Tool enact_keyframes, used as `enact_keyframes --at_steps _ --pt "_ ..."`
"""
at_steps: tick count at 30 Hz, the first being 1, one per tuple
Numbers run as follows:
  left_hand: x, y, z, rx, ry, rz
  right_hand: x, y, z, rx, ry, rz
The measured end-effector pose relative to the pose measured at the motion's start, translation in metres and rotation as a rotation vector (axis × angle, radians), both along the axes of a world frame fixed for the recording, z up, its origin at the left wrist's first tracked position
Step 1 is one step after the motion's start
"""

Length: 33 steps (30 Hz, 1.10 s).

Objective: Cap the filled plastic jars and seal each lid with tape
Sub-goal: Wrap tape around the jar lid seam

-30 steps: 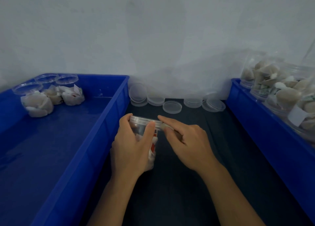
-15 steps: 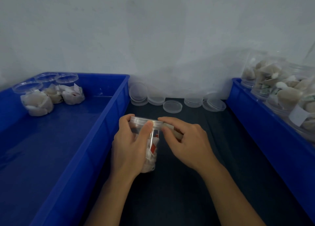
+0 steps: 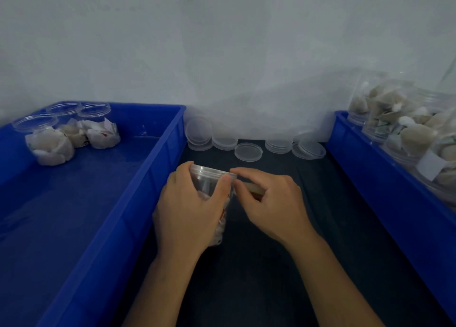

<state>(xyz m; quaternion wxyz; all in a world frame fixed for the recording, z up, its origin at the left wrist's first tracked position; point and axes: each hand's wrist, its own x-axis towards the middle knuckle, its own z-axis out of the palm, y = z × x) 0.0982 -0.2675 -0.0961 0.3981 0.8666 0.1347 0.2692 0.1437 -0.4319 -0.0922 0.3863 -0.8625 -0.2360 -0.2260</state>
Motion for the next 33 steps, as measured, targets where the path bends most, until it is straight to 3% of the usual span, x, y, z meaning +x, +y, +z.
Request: enact_keyframes --at_steps 5,16,33 --pt "0.005 0.002 -0.003 -0.141 0.034 -0.053 -0.001 0.004 0.0 -0.057 -0.097 -0.027" --pt "0.003 0.001 0.0 -0.156 0.006 -0.075 -0.004 0.001 0.002 -0.161 -0.188 -0.05" --pt "0.005 0.004 0.0 -0.334 0.002 -0.127 -0.002 0.002 0.001 -0.276 -0.208 -0.058"
